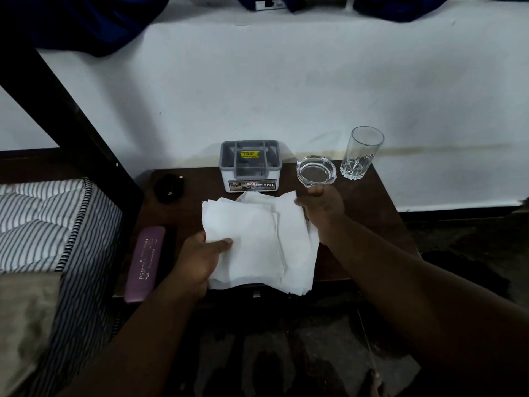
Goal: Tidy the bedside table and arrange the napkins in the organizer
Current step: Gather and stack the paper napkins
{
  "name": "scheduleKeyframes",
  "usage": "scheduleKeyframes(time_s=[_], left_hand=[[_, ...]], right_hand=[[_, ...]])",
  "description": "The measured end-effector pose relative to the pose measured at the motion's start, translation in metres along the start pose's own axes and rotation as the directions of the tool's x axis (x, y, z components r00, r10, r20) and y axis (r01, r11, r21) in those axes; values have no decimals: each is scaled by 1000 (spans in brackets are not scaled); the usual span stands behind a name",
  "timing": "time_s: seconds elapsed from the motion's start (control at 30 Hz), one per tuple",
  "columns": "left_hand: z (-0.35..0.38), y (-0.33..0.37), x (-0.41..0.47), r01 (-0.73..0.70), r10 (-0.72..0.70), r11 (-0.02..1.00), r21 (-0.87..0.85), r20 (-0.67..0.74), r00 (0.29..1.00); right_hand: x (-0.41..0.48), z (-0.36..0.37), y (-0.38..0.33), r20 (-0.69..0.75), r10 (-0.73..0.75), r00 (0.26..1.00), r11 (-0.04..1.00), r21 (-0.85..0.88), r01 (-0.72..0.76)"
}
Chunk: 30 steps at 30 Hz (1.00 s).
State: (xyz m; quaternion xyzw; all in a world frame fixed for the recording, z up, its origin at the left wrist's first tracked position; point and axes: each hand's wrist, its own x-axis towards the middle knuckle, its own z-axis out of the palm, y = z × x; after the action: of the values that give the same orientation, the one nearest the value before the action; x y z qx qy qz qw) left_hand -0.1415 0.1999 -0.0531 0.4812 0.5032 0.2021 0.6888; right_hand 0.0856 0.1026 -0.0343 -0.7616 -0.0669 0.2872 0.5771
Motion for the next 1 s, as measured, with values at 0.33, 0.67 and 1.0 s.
scheduleKeyframes(time_s=[0.33,0.67,1.0], left_hand=[[1,3,-1,11,-11,1000,5,-3,1000],[0,15,-14,57,-53,994,-88,48,997],[-3,27,-36,72,-42,980,-183,164,986]], right_hand=[[-1,9,11,56,-66,996,967,-243,78],[-16,-19,-21,22,-399,917,800,-479,360],[-48,-87,-97,-80,-365,928,918,-200,344]])
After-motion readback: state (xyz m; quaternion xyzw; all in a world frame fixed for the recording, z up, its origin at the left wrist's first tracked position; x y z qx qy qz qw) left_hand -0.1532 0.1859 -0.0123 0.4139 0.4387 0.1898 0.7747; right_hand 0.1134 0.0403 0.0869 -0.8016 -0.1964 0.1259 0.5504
